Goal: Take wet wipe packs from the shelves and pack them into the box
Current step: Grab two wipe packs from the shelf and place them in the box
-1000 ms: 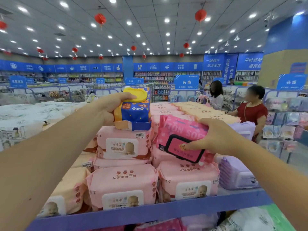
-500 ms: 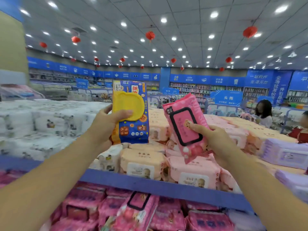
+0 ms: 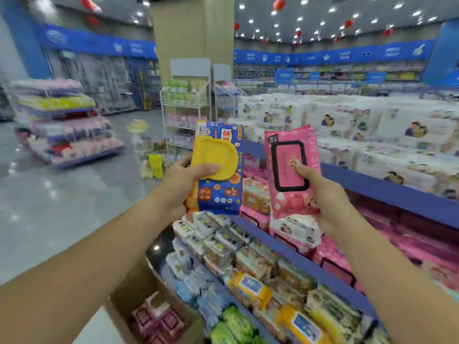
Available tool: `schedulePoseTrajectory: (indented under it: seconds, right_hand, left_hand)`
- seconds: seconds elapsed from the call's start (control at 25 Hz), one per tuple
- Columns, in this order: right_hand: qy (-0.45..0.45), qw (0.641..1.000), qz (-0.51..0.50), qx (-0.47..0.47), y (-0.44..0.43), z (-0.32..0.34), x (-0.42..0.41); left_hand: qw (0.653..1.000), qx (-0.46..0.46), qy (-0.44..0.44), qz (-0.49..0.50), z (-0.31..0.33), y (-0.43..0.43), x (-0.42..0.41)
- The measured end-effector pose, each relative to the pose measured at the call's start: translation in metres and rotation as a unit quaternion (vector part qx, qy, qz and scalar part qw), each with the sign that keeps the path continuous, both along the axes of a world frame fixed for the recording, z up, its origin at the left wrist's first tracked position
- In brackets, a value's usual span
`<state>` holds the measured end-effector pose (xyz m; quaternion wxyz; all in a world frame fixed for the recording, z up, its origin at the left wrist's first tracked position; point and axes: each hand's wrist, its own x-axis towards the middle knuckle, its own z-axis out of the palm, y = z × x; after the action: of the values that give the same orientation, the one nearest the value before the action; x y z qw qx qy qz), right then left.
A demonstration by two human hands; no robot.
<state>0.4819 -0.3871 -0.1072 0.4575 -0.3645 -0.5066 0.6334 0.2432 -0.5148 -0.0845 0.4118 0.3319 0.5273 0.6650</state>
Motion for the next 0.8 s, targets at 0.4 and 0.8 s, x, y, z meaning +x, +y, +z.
schedulePoseTrajectory:
  seconds: [0.4, 0.8]
  right_hand:
    - [-0.039, 0.978, 0.171, -0.114, -0.018, -0.173, -0.251]
    - [-0.198, 0.936, 0.156, -0.247, -0.041, -0.372, -0.401]
  left_hand:
    - [0.967, -0.195, -0.033, 0.158, -0.168, -0.062, -0.217]
    - [0.917, -0.365, -0.085, 0.139, -0.365, -0.03, -0.406]
